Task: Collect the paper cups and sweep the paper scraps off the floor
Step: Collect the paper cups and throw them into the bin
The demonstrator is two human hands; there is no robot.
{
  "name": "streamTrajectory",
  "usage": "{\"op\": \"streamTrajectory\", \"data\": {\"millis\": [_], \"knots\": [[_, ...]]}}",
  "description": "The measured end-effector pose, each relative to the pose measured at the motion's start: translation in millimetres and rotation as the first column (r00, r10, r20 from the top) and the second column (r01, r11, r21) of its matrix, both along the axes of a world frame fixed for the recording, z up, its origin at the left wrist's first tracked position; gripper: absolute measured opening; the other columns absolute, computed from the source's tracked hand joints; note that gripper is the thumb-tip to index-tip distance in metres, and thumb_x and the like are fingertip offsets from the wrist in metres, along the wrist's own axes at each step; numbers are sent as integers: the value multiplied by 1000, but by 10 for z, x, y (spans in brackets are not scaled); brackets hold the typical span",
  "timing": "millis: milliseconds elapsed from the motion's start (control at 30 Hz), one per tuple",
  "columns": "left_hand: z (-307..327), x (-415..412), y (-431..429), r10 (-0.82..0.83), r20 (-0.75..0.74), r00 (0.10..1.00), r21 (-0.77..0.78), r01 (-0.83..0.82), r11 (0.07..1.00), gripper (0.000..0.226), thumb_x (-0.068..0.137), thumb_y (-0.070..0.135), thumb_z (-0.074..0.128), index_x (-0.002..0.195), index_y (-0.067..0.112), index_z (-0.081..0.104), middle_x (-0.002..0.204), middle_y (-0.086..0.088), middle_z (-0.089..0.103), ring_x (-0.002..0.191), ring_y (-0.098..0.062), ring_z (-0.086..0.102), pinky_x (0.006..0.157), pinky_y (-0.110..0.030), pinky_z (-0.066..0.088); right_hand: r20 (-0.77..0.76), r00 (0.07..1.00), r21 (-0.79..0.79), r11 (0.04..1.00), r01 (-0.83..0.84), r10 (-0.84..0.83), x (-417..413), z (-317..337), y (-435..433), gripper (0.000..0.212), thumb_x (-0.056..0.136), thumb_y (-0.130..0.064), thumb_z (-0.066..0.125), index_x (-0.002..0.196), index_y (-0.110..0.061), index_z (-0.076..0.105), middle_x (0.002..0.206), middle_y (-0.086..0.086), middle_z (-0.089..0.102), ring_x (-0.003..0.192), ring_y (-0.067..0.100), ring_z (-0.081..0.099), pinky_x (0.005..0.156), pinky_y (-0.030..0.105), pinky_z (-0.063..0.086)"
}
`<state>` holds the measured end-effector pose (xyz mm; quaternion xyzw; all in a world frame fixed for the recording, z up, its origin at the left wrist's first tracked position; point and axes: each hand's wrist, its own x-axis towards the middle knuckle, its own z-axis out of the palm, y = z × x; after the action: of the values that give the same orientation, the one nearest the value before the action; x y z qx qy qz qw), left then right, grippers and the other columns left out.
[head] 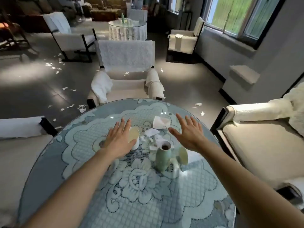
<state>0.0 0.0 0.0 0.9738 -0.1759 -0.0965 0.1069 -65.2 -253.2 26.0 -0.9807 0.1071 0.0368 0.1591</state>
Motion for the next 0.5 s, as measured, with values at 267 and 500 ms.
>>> {"op": "streamTrajectory", "data": {"millis": [267, 500], "knots": [[-140, -69, -355, 247, -29, 969, -22, -247, 969, 92, 91, 52, 51, 150, 27, -15, 158, -4, -15, 146, -23, -9, 116, -43, 1, -73, 975, 27, 977, -210, 211, 244, -5, -674, 73, 93, -65, 24, 152, -33, -3, 161, 9, 6, 147, 30, -1, 117, 48, 1], [-278, 15, -339, 269, -132, 954, -57, -278, 959, 115, 79, 44, 71, 148, 27, -20, 157, -1, -20, 146, -23, -7, 115, -48, 5, -110, 943, 49, 949, -310, 314, 574, -163, -586, 72, 95, -62, 27, 153, -31, -2, 161, 7, 7, 148, 29, 1, 117, 47, 4]]}}
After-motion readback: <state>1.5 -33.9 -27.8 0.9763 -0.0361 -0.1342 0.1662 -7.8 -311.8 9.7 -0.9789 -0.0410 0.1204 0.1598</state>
